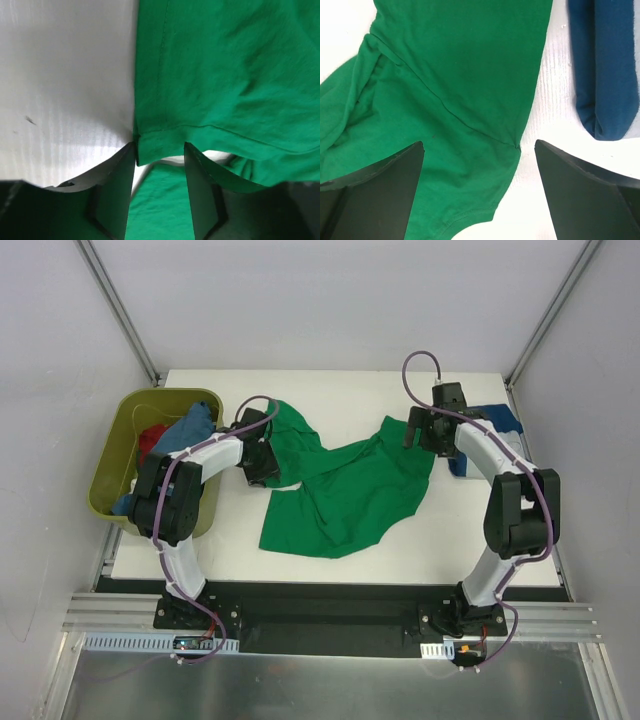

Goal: Fold and stack the t-shirts
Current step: Flatten out the tshirt

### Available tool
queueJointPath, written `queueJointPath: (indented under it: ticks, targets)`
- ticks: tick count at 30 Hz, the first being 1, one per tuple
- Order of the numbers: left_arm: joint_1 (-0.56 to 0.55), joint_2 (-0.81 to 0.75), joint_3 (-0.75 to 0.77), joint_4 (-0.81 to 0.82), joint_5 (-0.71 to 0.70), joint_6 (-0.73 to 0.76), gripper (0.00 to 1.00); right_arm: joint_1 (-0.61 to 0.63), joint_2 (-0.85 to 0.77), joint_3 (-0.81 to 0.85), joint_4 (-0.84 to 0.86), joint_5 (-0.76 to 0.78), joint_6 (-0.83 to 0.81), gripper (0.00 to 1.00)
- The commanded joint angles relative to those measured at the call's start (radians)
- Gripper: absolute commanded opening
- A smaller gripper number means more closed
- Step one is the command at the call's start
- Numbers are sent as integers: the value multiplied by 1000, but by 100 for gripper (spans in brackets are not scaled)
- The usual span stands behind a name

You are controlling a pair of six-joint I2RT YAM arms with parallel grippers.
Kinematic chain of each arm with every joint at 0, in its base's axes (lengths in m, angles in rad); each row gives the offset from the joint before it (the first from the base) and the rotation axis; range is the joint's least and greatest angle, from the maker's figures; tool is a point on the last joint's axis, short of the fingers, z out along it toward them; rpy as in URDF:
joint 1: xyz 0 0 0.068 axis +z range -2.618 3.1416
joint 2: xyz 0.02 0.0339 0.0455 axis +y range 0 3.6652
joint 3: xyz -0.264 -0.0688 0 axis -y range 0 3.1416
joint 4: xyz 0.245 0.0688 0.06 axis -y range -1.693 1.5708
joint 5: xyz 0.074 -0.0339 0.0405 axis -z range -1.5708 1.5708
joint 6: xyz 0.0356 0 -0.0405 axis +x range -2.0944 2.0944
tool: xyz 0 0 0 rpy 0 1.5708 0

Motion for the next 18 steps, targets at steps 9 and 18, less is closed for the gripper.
queueJointPath:
  ticks: [9, 18]
  targets:
    - [0, -16, 16, 12, -21, 19, 0, 7, 192, 278, -35, 22, -28, 98]
    - [-4, -157, -10, 54, -6, 45, 0, 13, 447, 554, -186, 204, -31, 98]
